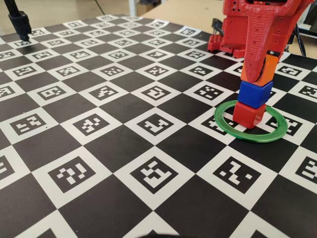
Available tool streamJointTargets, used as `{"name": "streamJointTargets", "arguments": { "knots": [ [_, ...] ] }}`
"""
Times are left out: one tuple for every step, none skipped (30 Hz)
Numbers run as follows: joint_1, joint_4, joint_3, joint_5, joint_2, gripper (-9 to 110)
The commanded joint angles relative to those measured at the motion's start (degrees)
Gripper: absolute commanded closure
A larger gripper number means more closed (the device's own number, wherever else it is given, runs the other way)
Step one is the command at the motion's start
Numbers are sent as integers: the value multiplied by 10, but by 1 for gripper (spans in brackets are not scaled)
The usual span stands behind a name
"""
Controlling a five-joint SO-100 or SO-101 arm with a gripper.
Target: Grab the red cube then put it in the green circle then put the blue cube on top and finally the orange cube on top
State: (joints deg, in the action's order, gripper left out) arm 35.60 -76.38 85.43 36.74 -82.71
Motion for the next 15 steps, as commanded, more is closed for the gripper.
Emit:
{"name": "streamJointTargets", "arguments": {
  "knots": [
    [-5,11,-2,1,-70,88],
    [-4,11,0,2,-72,87],
    [-4,13,2,1,-74,86],
    [-3,15,2,0,-76,86],
    [-3,17,3,0,-76,86],
    [-3,18,3,0,-76,86],
    [-2,18,3,1,-75,86],
    [-2,19,3,2,-75,86],
    [-2,22,5,2,-75,86],
    [-2,24,8,2,-75,86],
    [-1,25,11,1,-76,86],
    [-1,27,12,1,-76,86],
    [-1,28,16,1,-76,87],
    [-1,30,18,-1,-76,87],
    [-1,31,21,-2,-76,87]
  ]
}}
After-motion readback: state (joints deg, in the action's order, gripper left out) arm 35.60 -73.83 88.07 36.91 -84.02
